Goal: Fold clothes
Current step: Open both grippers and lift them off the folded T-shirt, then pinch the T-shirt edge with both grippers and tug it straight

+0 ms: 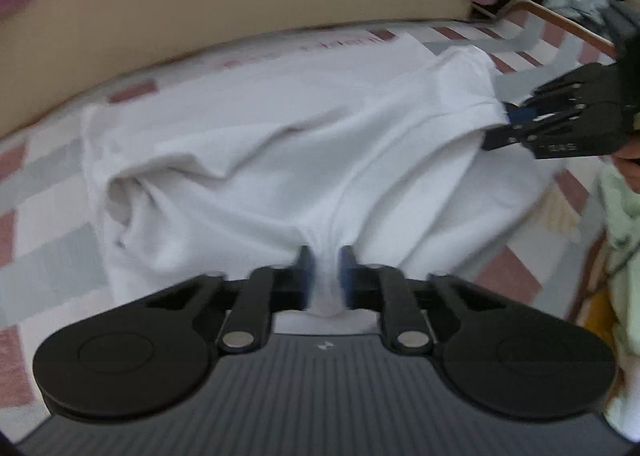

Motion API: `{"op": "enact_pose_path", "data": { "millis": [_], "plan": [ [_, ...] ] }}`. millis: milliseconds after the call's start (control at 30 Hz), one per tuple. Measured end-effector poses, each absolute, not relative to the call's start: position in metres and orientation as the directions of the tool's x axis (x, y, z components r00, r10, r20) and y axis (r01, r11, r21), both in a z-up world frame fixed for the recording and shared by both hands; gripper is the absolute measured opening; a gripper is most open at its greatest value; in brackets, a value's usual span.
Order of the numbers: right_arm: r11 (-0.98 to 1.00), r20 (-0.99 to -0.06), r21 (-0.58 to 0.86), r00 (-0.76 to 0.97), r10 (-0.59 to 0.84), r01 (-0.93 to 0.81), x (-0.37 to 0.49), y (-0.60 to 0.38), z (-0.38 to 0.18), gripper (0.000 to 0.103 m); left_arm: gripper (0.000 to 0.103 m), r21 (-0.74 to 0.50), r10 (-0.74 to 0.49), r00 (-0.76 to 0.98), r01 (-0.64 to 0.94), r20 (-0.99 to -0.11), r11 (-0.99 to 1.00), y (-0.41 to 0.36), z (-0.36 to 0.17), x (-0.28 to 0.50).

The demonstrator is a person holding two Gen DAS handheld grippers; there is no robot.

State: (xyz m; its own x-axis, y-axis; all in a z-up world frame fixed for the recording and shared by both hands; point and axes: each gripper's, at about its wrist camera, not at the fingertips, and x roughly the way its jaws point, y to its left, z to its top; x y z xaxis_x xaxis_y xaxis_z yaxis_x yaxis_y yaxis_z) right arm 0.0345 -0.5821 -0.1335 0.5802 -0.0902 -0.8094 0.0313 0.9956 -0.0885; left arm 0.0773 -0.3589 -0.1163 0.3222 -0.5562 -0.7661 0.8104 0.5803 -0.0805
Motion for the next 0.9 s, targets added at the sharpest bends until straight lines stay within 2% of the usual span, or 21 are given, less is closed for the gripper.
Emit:
{"op": "enact_pose_path", "data": {
  "millis": [167, 300, 367, 400, 433, 467, 500, 533, 600, 700, 800, 900],
  "plan": [
    [0.992, -0.747, -0.127, 0.656, -0.107, 0.017, 0.047, -0.588, -0.117, 0.013, 0.01, 0.008, -0.547, 0.381, 0.825, -0.746, 0.565, -0.38, -0.101, 0.088],
    [0.991, -0.688, -0.106, 0.714, -0.128, 0.076, 0.081, -0.615, -0.097, 0.013, 0.01, 0.036, -0.543, 0.453, 0.79, -0.707, 0.612, -0.399, -0.079, 0.144],
    [0.989, -0.656, -0.069, 0.741, -0.142, 0.128, 0.102, -0.635, -0.091, 0.015, 0.017, 0.015, -0.531, 0.488, 0.746, -0.693, 0.665, -0.401, -0.078, 0.181],
    [0.987, -0.645, -0.027, 0.752, -0.138, 0.157, 0.11, -0.646, -0.091, 0.016, 0.046, 0.005, -0.523, 0.504, 0.723, -0.687, 0.691, -0.403, -0.077, 0.2],
    [0.98, -0.621, 0.013, 0.77, -0.147, 0.198, 0.113, -0.656, -0.09, 0.028, 0.077, -0.006, -0.515, 0.521, 0.699, -0.68, 0.715, -0.404, -0.077, 0.218],
    [0.967, -0.596, 0.042, 0.783, -0.178, 0.252, 0.109, -0.665, -0.092, 0.054, 0.08, -0.016, -0.497, 0.533, 0.671, -0.685, 0.742, -0.402, -0.079, 0.234],
    [0.948, -0.579, 0.076, 0.788, -0.209, 0.308, 0.098, -0.673, -0.094, 0.064, 0.076, -0.036, -0.472, 0.523, 0.642, -0.71, 0.766, -0.39, -0.086, 0.24],
    [0.929, -0.561, 0.12, 0.796, -0.227, 0.349, 0.086, -0.681, -0.098, 0.068, 0.077, -0.093, -0.513, 0.498, 0.649, -0.699, 0.755, -0.371, -0.093, 0.238],
    [0.929, -0.546, 0.199, 0.822, -0.158, 0.311, 0.063, -0.696, -0.11, 0.066, 0.078, -0.202, -0.591, 0.456, 0.652, -0.666, 0.731, -0.333, -0.107, 0.232],
    [0.942, -0.629, 0.145, 0.763, -0.148, 0.302, 0.063, -0.709, -0.123, 0.066, 0.078, -0.341, -0.658, 0.461, 0.597, -0.595, 0.726, -0.28, -0.127, 0.215],
    [0.941, -0.662, 0.18, 0.743, -0.1, 0.287, 0.077, -0.715, -0.131, 0.066, 0.076, -0.363, -0.655, 0.389, 0.598, -0.648, 0.714, -0.281, -0.126, 0.228],
    [0.943, -0.702, 0.159, 0.705, -0.101, 0.294, 0.096, -0.714, -0.139, 0.066, 0.076, -0.365, -0.663, 0.416, 0.595, -0.622, 0.716, -0.279, -0.126, 0.23]
  ]
}}
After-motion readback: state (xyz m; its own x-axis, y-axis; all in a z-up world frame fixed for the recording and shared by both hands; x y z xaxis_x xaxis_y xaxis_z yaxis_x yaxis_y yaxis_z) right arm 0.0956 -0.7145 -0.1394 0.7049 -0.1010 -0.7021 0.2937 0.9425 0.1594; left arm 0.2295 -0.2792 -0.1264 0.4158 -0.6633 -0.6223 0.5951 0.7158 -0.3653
